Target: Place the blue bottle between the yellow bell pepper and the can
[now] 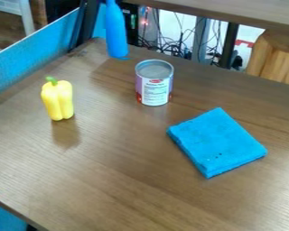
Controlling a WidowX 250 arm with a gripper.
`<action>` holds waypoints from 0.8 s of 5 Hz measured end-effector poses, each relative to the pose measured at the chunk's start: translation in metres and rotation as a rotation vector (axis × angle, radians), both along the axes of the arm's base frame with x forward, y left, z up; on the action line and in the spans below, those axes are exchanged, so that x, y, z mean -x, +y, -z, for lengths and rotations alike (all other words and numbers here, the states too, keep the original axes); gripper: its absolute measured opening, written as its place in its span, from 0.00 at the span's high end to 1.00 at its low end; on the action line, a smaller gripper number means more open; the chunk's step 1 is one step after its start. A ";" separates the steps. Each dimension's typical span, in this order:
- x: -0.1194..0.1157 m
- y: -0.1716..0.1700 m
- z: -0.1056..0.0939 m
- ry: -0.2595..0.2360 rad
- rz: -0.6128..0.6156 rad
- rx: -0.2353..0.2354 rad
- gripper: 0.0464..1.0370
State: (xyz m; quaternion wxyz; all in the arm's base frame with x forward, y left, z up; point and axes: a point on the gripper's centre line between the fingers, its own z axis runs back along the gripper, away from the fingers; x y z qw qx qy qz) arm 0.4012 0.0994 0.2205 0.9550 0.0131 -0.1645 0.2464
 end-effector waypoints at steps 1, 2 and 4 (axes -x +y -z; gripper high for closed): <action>-0.002 0.015 0.007 0.003 -0.048 -0.030 0.70; 0.000 0.020 0.025 0.027 -0.078 -0.059 0.70; -0.003 0.008 0.051 0.087 -0.071 -0.073 0.70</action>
